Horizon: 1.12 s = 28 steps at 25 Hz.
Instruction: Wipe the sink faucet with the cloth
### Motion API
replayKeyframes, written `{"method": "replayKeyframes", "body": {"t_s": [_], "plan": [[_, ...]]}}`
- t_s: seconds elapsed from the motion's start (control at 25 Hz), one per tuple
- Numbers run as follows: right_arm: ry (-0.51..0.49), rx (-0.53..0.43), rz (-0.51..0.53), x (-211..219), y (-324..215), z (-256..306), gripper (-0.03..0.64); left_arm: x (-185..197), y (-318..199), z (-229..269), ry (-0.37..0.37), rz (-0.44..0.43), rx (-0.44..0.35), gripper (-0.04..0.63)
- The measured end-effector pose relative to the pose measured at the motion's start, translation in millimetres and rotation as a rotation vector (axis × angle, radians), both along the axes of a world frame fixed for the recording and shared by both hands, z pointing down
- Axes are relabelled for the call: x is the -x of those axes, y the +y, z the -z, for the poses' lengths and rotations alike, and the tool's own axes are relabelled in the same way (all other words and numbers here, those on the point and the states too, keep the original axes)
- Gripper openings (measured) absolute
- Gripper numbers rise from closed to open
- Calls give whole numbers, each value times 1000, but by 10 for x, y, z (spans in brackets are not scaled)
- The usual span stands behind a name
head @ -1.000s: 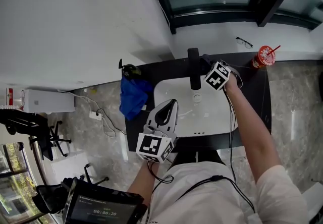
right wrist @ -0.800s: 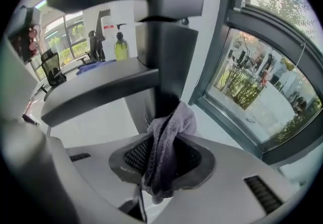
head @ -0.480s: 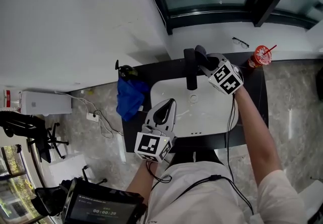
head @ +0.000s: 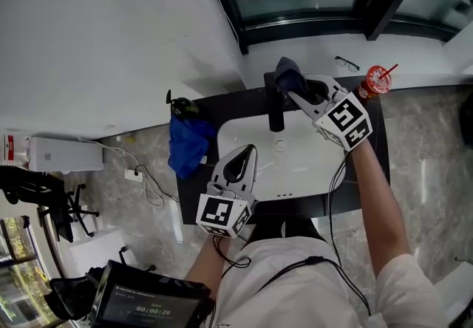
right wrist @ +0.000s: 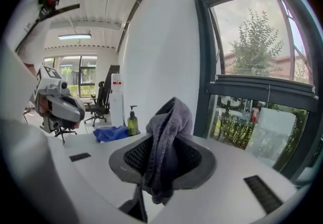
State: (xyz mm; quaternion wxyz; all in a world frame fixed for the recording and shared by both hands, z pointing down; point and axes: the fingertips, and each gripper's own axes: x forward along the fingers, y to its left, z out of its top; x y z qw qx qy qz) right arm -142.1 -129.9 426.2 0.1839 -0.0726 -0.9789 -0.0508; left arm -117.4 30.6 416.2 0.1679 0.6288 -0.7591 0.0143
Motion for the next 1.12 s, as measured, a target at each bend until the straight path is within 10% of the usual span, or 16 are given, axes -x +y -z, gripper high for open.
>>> {"method": "replayKeyframes", "body": {"t_s": [0.36, 0.72, 1.12], "plan": [[120, 49, 285, -343, 796, -228, 98, -15, 118, -32, 5, 17, 5, -8], [348, -170, 485, -440, 992, -722, 98, -9, 144, -38, 7, 25, 10, -8], [469, -21, 504, -344, 908, -923, 98, 5, 143, -60, 4, 36, 18, -8]]}}
